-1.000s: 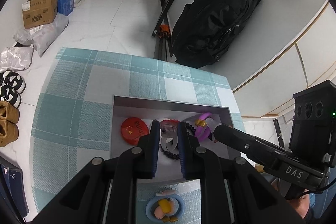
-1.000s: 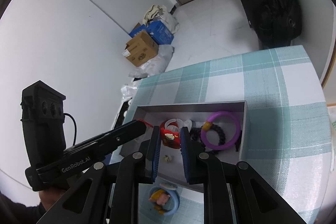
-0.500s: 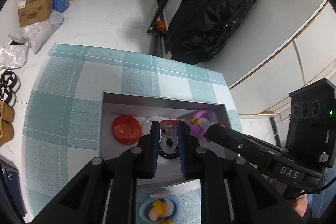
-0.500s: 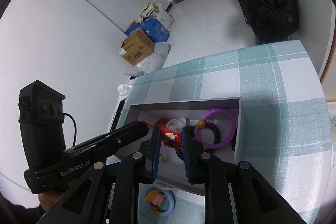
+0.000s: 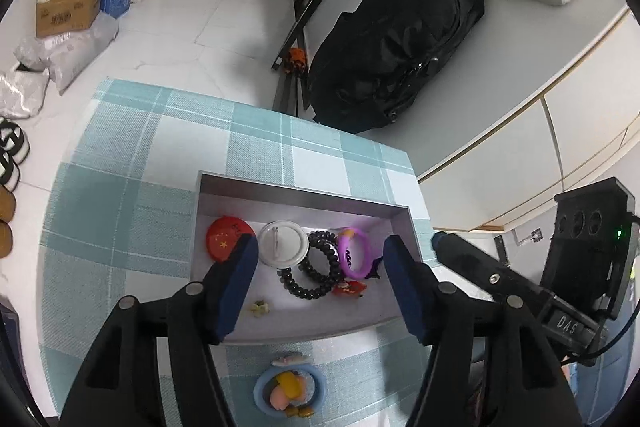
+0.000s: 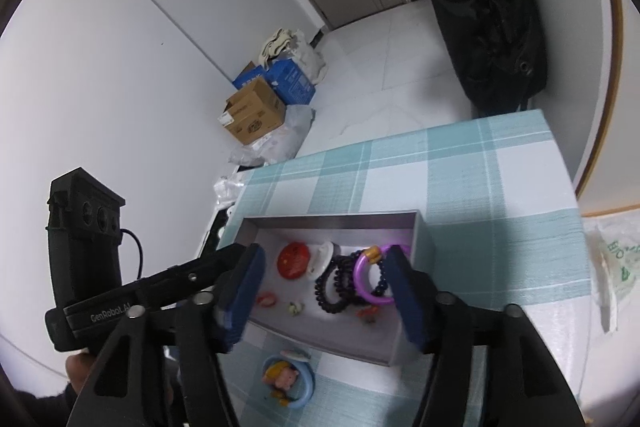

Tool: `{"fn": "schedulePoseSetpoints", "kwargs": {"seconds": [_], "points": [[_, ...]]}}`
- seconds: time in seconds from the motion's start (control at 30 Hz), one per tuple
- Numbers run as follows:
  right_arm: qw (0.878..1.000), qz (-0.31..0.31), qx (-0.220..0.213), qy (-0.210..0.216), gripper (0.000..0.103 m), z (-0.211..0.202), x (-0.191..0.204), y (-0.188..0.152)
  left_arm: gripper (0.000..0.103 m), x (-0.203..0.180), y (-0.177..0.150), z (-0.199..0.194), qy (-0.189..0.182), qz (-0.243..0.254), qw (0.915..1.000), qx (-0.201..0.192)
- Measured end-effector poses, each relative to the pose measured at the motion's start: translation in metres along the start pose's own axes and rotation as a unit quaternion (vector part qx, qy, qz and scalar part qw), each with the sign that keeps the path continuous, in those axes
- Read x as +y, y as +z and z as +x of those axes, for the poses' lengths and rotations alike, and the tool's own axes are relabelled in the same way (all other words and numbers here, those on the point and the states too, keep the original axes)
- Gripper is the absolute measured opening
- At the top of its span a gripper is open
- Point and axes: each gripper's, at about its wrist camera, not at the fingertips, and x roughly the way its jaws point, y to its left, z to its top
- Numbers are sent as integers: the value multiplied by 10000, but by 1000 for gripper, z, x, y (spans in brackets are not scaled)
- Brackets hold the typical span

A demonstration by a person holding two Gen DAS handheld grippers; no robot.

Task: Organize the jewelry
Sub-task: 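Withdraw the right gripper and lower the left gripper to the blue ring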

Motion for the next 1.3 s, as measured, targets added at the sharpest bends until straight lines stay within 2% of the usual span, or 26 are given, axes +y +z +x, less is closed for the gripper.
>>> {"fn": "schedulePoseSetpoints", "kwargs": {"seconds": [0.13, 0.23, 0.37, 0.67, 0.83, 1.13, 1.3], "points": [[9999, -7, -94, -61, 71, -8, -2, -2, 61, -5, -7, -4, 86, 195, 9998, -13], [9997, -91, -181, -119, 79, -15, 1, -6, 61, -6, -13, -10, 208, 307, 9993, -71], [9991, -280, -258, -167, 83, -23, 8, -13, 61, -9, -22, -20, 338, 438, 9982, -209], [9980, -459, -286, -332, 87, -34, 13, -33, 63, -14, -44, -34, 559, 677, 9956, -331], [9979, -394, -257, -445, 89, -40, 10, -44, 68, -14, -59, -36, 554, 743, 9955, -222], [9971, -373, -101, -650, 90, -41, 6, -56, 70, -10, -82, -9, 806, 930, 9916, 409], [9974, -296, -105, -641, 91, -45, 3, -59, 70, -15, -86, 0, 973, 1094, 9878, 537]]}}
